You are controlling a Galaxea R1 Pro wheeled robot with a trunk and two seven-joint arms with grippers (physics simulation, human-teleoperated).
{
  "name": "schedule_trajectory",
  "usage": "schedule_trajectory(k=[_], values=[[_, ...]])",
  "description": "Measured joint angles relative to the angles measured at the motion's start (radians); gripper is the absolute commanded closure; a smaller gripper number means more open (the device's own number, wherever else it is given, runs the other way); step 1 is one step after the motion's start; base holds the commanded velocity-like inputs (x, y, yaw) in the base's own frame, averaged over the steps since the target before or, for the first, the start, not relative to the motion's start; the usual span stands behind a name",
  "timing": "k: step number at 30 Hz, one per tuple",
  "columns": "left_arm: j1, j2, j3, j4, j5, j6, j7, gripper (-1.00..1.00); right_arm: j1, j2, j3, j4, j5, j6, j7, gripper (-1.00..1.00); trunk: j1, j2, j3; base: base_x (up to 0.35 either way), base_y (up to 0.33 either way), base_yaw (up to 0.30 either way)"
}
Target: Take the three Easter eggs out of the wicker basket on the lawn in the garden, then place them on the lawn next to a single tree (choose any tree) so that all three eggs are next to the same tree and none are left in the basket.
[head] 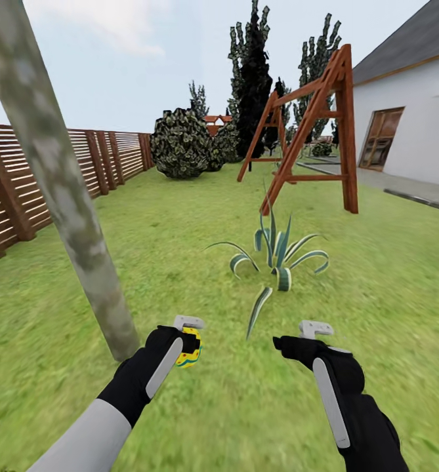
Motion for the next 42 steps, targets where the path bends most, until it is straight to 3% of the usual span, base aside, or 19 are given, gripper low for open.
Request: schedule_trajectory(k=[6,19,30,42], values=[[0.000,0.000,0.000,0.001,0.000,0.000,0.000,1.00,0.000,-0.001,0.000,0.000,0.000,0.000,0.000,-1.00,0.000,0.000,0.000,0.249,-0.220,0.250],[0.000,-0.002,0.000,0.000,0.002,0.001,-0.007,1.00,0.000,-0.002,0.000,0.000,0.000,0.000,0.000,-1.00,0.000,0.000,0.000,0.254,-0.221,0.023],[0.002,0.000,-0.002,-0.009,0.003,0.000,0.003,1.00,0.000,-0.002,-0.003,0.000,0.000,0.000,0.000,-1.00,0.000,0.000,0.000,0.043,-0.039,0.000],[0.001,0.001,0.000,-0.004,0.006,0.000,0.003,1.00,0.000,-0.002,-0.005,0.000,0.000,-0.003,0.000,-1.00,0.046,-0.084,-0.038,0.000,0.000,0.000]])
